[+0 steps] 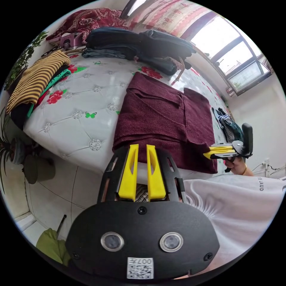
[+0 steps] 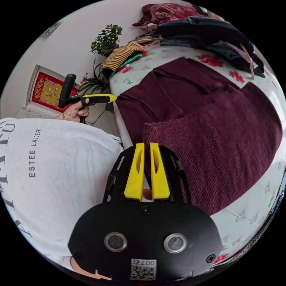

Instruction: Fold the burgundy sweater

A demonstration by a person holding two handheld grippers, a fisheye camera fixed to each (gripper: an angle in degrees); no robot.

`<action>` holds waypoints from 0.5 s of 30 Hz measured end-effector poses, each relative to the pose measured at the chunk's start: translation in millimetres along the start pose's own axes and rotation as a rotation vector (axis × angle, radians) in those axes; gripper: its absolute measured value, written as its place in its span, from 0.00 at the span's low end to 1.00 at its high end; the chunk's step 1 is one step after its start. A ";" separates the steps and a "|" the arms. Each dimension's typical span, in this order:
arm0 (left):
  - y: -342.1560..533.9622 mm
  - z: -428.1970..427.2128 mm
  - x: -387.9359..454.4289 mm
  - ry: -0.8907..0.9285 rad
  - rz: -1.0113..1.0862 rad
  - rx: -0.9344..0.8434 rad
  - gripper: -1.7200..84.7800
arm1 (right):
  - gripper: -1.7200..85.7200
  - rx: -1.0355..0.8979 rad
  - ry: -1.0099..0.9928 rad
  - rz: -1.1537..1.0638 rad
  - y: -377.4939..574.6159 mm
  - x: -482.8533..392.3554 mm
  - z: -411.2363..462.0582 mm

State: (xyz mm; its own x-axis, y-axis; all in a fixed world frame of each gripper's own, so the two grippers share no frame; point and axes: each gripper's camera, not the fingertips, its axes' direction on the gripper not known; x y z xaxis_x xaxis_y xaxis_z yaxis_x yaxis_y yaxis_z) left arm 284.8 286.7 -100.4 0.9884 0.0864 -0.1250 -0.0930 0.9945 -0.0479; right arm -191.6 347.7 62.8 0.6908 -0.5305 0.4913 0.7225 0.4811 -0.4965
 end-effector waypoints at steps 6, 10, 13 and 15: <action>8.6 1.8 -25.7 0.004 -0.038 -0.026 0.08 | 0.05 0.053 -0.084 0.037 -7.9 -11.6 12.7; 2.1 -5.3 -54.7 0.031 -0.120 0.013 0.11 | 0.07 -0.020 -0.135 -0.013 -14.0 -34.7 32.2; -10.2 -10.3 -78.8 0.077 -0.161 0.032 0.14 | 0.08 -0.019 -0.091 -0.011 -16.2 -51.5 37.9; -21.7 -8.5 -91.0 0.095 -0.163 0.020 0.15 | 0.08 0.032 -0.067 0.000 -24.2 -56.9 26.9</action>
State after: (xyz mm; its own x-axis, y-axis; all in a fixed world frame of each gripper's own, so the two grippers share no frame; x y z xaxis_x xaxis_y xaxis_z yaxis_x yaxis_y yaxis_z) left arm 195.9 256.8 -96.4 0.9743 -0.0805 -0.2105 0.0703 0.9960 -0.0554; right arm -247.6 385.1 66.1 0.6902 -0.4833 0.5385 0.7224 0.5034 -0.4741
